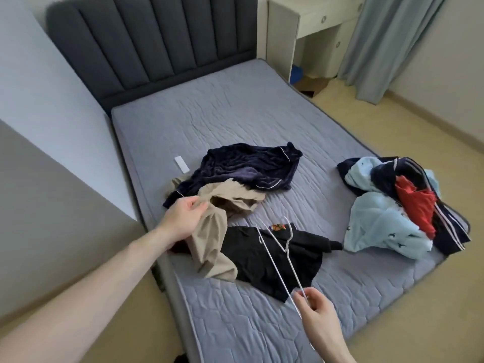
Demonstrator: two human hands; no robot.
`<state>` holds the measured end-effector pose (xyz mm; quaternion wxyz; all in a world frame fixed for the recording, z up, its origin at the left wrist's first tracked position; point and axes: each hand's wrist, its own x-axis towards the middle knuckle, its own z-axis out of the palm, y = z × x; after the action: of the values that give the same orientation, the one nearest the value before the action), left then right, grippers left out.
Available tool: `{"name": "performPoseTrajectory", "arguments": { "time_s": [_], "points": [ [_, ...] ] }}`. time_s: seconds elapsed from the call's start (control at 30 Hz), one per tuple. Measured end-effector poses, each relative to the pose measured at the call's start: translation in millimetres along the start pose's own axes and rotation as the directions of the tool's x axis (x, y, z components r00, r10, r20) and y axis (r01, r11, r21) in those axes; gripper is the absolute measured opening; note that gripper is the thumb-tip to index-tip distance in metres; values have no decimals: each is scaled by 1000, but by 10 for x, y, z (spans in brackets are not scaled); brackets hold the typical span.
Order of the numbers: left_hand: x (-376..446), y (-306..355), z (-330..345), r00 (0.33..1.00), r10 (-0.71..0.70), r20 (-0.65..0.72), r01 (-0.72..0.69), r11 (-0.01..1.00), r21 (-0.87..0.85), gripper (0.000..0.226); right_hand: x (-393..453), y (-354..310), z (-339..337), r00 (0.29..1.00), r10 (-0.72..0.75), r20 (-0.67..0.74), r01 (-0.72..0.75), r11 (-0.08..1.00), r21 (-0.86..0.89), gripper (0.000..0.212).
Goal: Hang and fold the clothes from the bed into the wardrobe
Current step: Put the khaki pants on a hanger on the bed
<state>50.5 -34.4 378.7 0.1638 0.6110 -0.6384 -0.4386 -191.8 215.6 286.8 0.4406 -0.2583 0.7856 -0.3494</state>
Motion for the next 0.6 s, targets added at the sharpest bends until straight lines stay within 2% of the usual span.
{"name": "performPoseTrajectory", "arguments": {
  "time_s": [0.17, 0.3, 0.43, 0.6],
  "points": [
    [-846, 1100, -1129, 946, 317, -72, -321, 946, -49, 28, -383, -626, -221, 983, -182, -28, 182, 983, -30, 12],
    [-1372, 1587, -1714, 896, 431, -107, -437, 899, -33, 31, -592, -870, -174, 959, -276, -64, 274, 961, -40, 12],
    [-1892, 1789, -2059, 851, 507, -138, -520, 850, -82, 31, -1034, -864, 163, 958, -283, -37, 280, 957, -71, 37],
    [-2588, 1807, -2233, 806, 565, -175, -590, 787, -178, 28, -1899, -451, 903, 968, -200, 149, 218, 968, -124, 85]
  ]
}}
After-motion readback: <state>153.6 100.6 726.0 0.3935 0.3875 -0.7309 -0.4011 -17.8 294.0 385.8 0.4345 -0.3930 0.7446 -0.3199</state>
